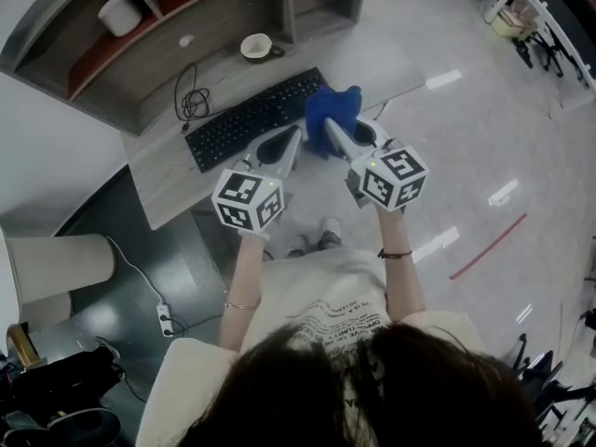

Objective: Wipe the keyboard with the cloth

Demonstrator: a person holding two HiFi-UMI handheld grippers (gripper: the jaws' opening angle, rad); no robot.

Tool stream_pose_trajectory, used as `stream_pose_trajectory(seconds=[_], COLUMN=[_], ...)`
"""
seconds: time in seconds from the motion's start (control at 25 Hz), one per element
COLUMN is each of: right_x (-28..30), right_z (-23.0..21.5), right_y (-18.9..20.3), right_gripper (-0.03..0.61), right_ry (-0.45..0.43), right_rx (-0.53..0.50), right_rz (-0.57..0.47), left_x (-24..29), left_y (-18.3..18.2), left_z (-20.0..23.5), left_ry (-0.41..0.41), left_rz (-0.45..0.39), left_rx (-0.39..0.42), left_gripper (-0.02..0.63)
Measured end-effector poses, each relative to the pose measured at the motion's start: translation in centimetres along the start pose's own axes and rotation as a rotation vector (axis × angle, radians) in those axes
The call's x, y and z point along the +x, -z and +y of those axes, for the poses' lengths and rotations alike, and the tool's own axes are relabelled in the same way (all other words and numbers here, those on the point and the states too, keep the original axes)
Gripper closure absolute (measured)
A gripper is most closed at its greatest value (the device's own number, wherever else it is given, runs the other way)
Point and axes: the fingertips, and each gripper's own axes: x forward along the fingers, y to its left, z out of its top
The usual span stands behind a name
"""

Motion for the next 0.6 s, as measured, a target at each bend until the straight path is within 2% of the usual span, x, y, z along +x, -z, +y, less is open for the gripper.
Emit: stream_pose_trajectory(seconds=[0.6], right_x=[-0.5], right_z=[-4.7], right_y=[-0.5], right_gripper=[0.52], right_ry=[-0.082], right_rx=[-0.017], right_rz=[0.041], left_x=[4.1], left_y=[0.0], left_z=[-0.6], left_ry=[-0.098], left_rz=[-0.009], left_rx=[-0.017], left_gripper=[0.612])
